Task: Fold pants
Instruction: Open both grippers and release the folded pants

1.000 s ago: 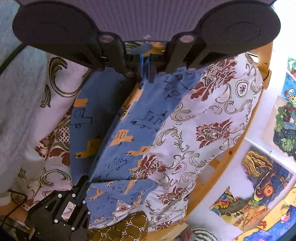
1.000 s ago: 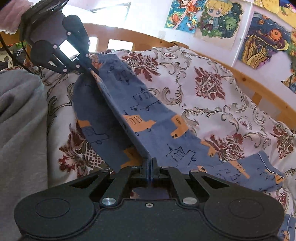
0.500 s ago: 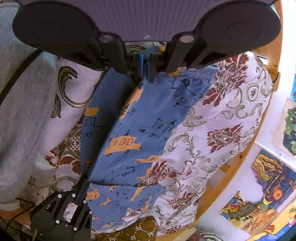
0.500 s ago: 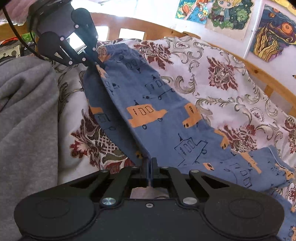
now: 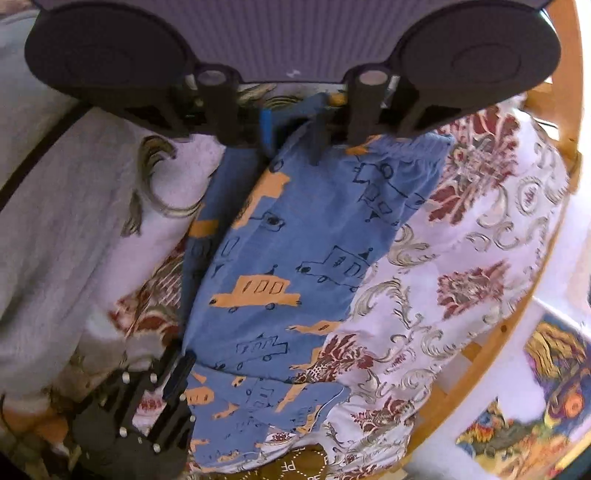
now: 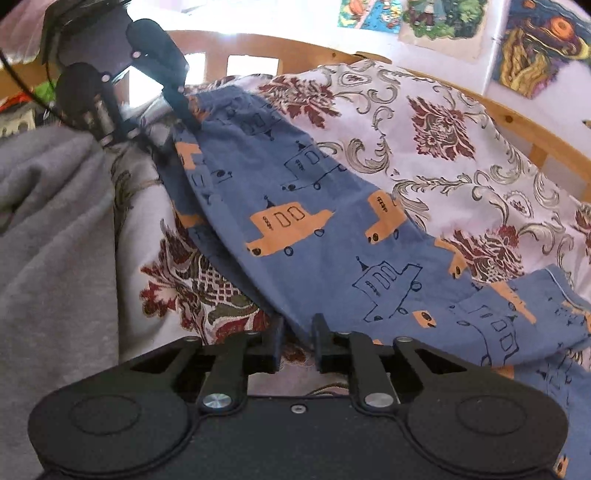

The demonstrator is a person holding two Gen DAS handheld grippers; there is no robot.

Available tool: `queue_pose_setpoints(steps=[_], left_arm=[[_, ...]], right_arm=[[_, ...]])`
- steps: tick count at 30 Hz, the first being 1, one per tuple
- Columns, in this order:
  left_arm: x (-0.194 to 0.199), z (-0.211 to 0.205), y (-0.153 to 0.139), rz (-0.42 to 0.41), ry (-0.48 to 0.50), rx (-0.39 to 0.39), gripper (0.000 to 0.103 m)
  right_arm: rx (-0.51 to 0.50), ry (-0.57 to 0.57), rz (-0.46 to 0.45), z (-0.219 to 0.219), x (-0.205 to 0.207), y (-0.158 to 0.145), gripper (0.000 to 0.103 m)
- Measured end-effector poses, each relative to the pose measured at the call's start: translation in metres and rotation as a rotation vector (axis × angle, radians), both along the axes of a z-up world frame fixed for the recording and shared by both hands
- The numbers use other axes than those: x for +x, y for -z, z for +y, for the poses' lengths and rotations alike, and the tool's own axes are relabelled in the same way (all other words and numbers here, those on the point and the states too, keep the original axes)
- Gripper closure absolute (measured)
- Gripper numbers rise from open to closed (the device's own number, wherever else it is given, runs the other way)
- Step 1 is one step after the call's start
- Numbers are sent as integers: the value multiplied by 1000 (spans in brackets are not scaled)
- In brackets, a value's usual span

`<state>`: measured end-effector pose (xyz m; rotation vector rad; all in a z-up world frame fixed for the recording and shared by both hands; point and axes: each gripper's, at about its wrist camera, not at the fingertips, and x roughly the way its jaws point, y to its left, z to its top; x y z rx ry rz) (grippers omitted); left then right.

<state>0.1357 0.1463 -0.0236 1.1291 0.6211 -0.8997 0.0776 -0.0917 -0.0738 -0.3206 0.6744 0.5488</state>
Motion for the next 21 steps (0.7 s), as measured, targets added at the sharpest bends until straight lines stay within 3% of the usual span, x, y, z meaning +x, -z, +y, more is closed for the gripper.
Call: queue_pose_setpoints(steps=[1, 3, 4, 8, 9, 12, 15, 18, 21], left_arm=[[0, 0, -5, 17, -1, -1, 47], [-2, -2, -12, 17, -5, 18, 41], [-3, -3, -16, 17, -7, 30, 39], [-8, -7, -35, -18, -44, 45, 13], [-10, -8, -42, -26, -57, 37, 8], [-13, -13, -64, -52, -121, -18, 0], [-13, -28, -86, -25, -242, -142, 0], [-5, -51, -100, 43, -367, -299, 0], [6, -85, -97, 162, -494, -435, 0]], right_arm=[[14, 4, 2, -2, -1, -2, 77], [40, 16, 1, -7, -4, -6, 65], [51, 27, 0, -9, -6, -8, 54], [101, 68, -25, -24, -18, -19, 9], [114, 82, -32, -29, -21, -22, 3], [162, 148, -45, -46, -28, -29, 1], [187, 235, -61, -65, -30, -33, 1], [194, 334, -80, -87, -25, -39, 0], [177, 462, -92, -118, -19, -47, 1]])
